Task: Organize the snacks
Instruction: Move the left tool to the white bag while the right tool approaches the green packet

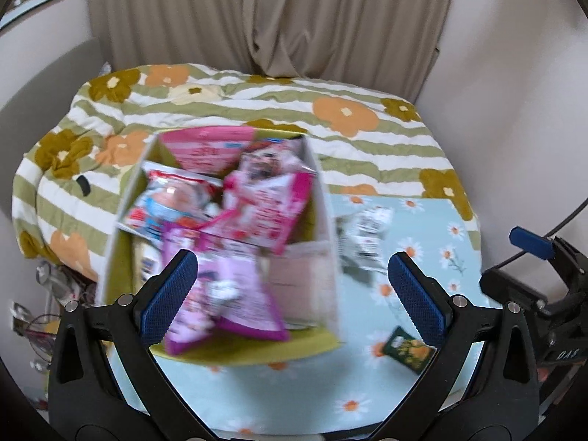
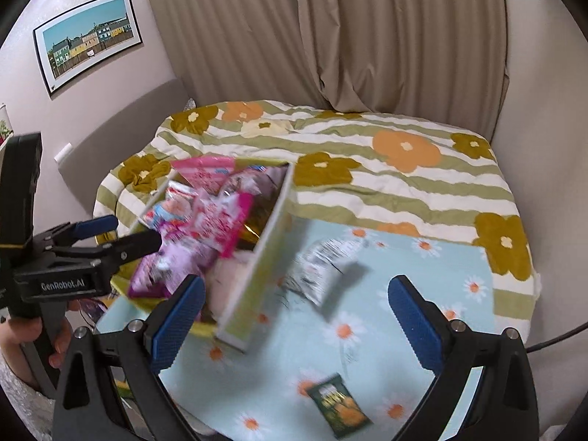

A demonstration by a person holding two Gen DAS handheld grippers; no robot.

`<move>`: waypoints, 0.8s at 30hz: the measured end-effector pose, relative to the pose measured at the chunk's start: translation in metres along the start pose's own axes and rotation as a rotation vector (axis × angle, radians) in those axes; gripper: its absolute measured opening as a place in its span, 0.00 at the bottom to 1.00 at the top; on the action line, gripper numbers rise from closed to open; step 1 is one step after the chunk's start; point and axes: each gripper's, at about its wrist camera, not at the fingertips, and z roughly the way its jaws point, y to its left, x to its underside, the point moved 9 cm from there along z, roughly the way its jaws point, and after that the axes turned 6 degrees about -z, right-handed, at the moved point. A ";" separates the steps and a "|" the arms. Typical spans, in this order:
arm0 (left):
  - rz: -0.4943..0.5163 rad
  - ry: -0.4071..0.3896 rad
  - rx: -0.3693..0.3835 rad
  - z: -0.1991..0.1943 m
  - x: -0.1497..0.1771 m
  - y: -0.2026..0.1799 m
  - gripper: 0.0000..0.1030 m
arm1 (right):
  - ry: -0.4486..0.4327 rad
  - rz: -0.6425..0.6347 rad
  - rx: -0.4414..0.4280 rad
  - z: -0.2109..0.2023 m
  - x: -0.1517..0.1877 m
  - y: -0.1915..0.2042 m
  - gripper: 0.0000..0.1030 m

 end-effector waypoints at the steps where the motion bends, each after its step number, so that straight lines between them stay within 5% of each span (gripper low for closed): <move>1: 0.005 0.001 0.001 0.001 0.004 -0.010 1.00 | 0.005 -0.002 0.002 -0.003 0.007 -0.008 0.97; 13: 0.135 0.092 -0.031 0.056 0.039 -0.106 1.00 | 0.133 -0.078 0.010 0.003 0.094 -0.065 0.97; 24: 0.311 0.198 -0.119 0.141 0.037 -0.128 0.99 | 0.218 -0.170 -0.045 0.063 0.169 -0.054 0.96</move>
